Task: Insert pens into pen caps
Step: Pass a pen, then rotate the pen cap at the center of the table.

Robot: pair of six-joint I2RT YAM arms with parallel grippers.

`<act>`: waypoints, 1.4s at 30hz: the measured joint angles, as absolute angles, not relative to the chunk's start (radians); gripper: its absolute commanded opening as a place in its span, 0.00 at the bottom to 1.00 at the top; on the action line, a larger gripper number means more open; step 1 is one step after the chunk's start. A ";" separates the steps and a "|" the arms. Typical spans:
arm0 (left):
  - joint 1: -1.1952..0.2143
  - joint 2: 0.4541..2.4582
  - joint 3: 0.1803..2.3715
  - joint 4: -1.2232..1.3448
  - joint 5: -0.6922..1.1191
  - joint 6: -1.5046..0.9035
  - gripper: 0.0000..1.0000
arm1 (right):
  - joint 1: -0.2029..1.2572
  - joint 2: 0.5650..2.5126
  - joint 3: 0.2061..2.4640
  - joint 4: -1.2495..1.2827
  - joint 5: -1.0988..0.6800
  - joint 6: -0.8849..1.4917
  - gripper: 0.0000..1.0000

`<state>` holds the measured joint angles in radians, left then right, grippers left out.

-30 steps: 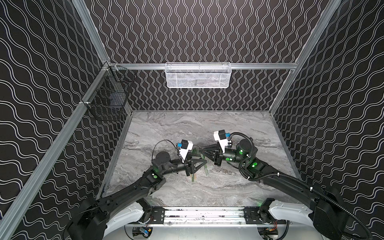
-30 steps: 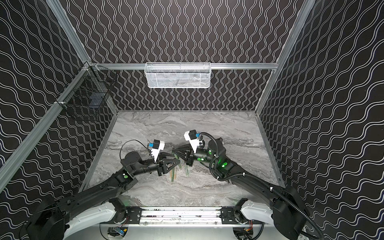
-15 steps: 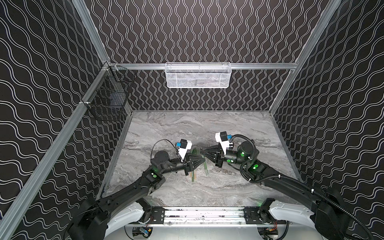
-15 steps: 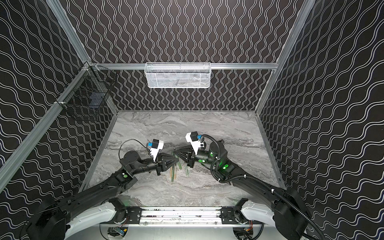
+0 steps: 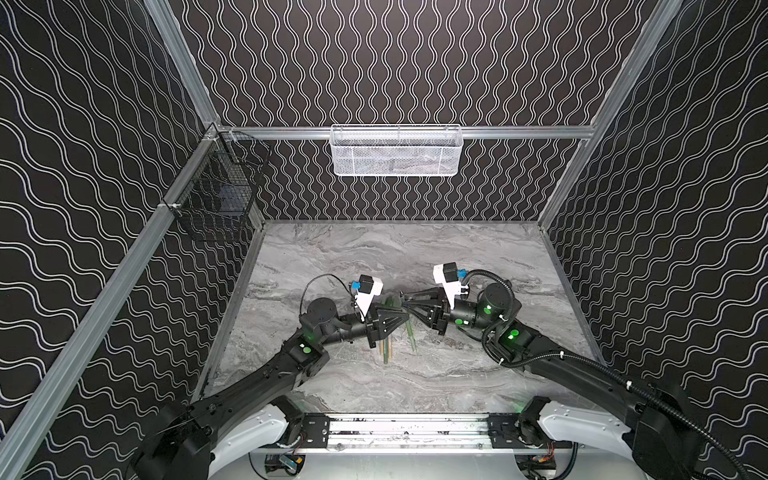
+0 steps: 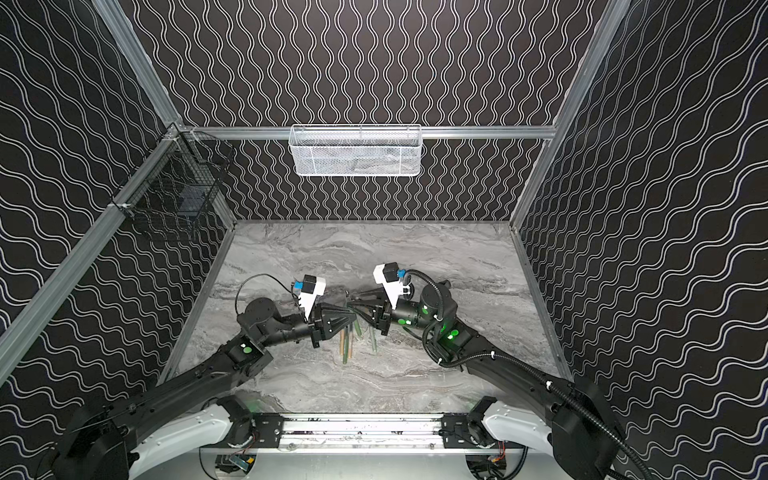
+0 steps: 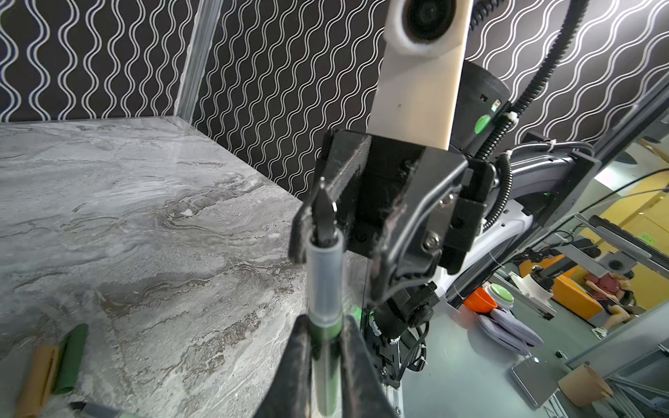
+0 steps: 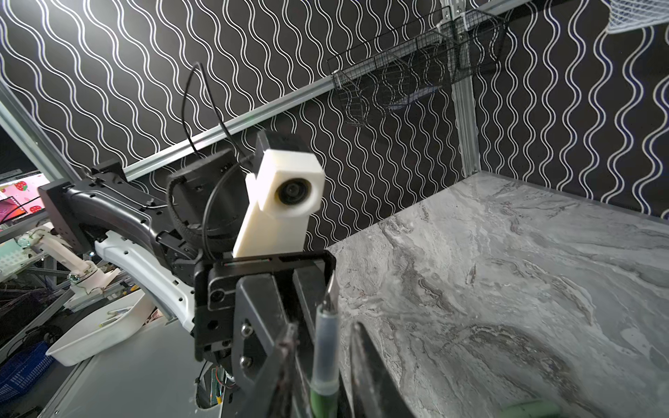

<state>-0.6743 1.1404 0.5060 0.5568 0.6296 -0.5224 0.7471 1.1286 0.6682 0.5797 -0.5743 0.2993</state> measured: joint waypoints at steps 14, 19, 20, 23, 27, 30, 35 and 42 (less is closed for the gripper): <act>-0.672 1.038 0.627 0.101 0.495 -0.413 0.00 | 0.747 1.086 0.693 0.458 -0.479 0.302 0.76; -0.672 1.026 0.699 -0.117 0.414 -0.378 0.00 | 0.747 1.092 0.736 0.322 -0.365 0.298 0.81; -0.671 1.023 0.714 -0.159 0.399 -0.365 0.00 | 0.747 1.104 0.750 0.287 -0.326 0.299 0.82; -0.666 1.016 0.760 -0.277 0.370 -0.337 0.00 | 0.746 1.170 0.808 0.166 -0.207 0.311 0.83; -0.653 1.004 0.815 -0.408 0.359 -0.281 0.00 | 0.741 1.309 0.929 -0.017 -0.059 0.352 0.82; -0.648 0.990 0.837 -0.480 0.374 -0.242 0.00 | 0.721 1.424 1.024 -0.136 0.004 0.390 0.79; -0.646 0.958 0.831 -0.529 0.435 -0.202 0.00 | 0.672 1.575 1.127 -0.276 0.047 0.457 0.73; -0.646 0.928 0.802 -0.540 0.517 -0.178 0.00 | 0.619 1.746 1.226 -0.392 0.035 0.525 0.62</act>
<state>-0.6456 0.9283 0.8021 -0.5400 0.5175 -0.1776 0.6186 1.7458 1.2259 -0.3923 0.0353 0.5251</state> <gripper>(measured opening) 0.149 0.638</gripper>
